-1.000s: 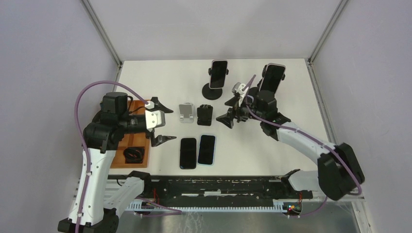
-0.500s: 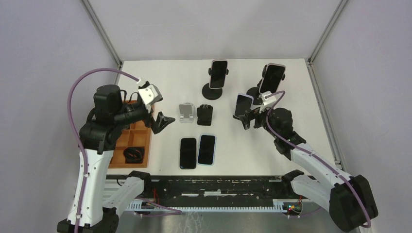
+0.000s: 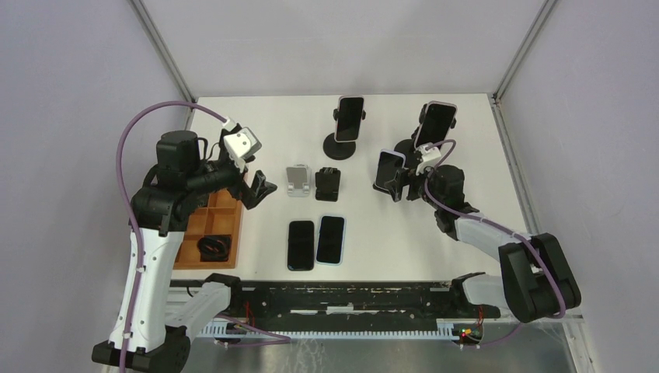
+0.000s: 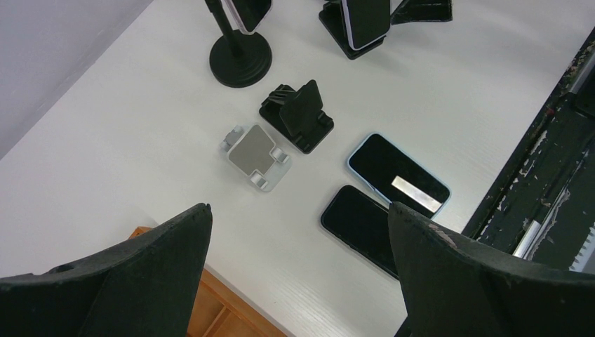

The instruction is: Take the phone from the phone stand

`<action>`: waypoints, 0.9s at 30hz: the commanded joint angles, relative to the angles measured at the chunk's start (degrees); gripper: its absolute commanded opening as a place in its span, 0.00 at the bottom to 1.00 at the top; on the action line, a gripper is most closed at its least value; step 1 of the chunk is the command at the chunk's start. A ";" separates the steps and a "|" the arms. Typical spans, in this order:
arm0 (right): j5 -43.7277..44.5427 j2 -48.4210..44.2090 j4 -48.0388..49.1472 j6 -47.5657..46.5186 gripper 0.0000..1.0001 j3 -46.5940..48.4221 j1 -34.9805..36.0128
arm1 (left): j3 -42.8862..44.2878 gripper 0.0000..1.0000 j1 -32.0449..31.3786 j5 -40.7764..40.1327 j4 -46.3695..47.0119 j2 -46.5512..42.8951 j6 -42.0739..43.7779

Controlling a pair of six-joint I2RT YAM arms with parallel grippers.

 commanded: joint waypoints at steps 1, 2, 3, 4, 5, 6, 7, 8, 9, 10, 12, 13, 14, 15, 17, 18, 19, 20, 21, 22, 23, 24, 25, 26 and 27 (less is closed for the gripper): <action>-3.34 3.25 11.02 -0.41 0.83 1.99 -0.31 | 0.95 1.00 0.03 0.98 -0.62 -0.33 1.85; -3.92 4.02 12.15 -0.19 0.79 2.10 -0.39 | 0.65 1.00 0.03 1.45 -0.57 -0.44 1.81; -4.59 4.75 13.42 0.19 0.75 2.02 -0.31 | 0.28 1.00 0.03 1.92 -0.57 -0.51 1.85; -5.13 5.66 14.84 0.87 0.72 2.01 -0.38 | -0.11 1.00 0.03 2.43 -0.70 -0.56 2.14; -5.87 6.64 16.11 1.24 0.68 2.09 -0.37 | -0.37 1.00 0.03 3.14 -1.04 -0.64 2.77; -6.87 7.59 16.99 1.67 0.65 2.18 -0.34 | -0.50 1.00 0.03 3.66 -1.48 -0.76 3.47; -7.35 8.72 18.24 2.10 0.62 2.27 -0.33 | -0.60 1.00 0.03 4.09 -1.59 -0.80 3.79; -7.82 9.62 19.38 2.49 0.60 2.36 -0.37 | -0.54 1.00 0.03 4.41 -1.63 -0.73 3.97; -8.25 10.22 20.27 2.95 0.58 2.37 -0.31 | -0.54 1.00 0.03 4.65 -1.62 -0.56 4.06; -8.76 10.95 21.45 3.36 0.55 2.44 -0.31 | -0.44 1.00 0.01 4.75 -1.58 -0.37 4.13; -9.52 12.19 22.84 4.06 0.48 2.78 -0.35 | -0.46 1.00 0.03 5.08 -1.58 0.00 4.18; -9.79 12.65 23.40 4.29 0.44 2.93 -0.38 | -0.50 1.00 0.03 5.40 -1.55 0.29 4.18; -10.01 12.97 23.63 4.43 0.42 3.00 -0.34 | -0.59 1.00 0.03 5.58 -1.55 0.45 4.18; -9.99 13.03 23.73 4.40 0.41 2.99 -0.34 | -0.55 1.00 0.03 5.86 -1.57 0.76 4.20; -9.55 13.03 23.96 4.23 0.41 2.61 -0.32 | -0.30 1.00 0.03 6.74 -1.68 1.30 4.22; -9.06 13.01 24.14 4.05 0.41 2.34 -0.31 | -0.18 1.00 0.03 7.50 -1.71 1.59 4.34; -8.52 13.15 24.17 3.82 0.42 2.28 -0.38 | -0.07 1.00 0.03 8.15 -1.72 1.83 4.47; -8.28 13.41 24.18 3.76 0.43 2.34 -0.39 | 0.19 1.00 0.03 8.86 -1.73 2.04 4.54; -8.22 13.98 24.24 3.72 0.45 2.51 -0.36 | 0.43 1.00 0.03 9.44 -1.69 2.39 4.49; -8.47 14.75 24.28 3.76 0.46 2.77 -0.37 | 0.77 1.00 0.03 9.91 -1.74 2.69 4.26; -8.58 15.38 24.27 3.97 0.47 3.12 -0.34 | 1.19 1.00 0.03 10.17 -1.75 3.04 3.96; -8.66 16.16 24.37 4.28 0.48 3.35 -0.34 | 1.65 1.00 0.03 10.43 -1.77 3.28 3.59; -8.66 16.64 24.75 4.59 0.48 3.42 -0.34 | 1.97 1.00 0.03 10.50 -1.79 3.44 3.35; -8.73 17.14 25.42 4.95 0.48 3.34 -0.38 | 2.33 1.00 0.03 10.46 -1.80 3.49 3.23; -8.78 17.50 25.91 5.29 0.48 3.25 -0.30 | 2.44 1.00 0.01 10.50 -1.77 3.48 3.21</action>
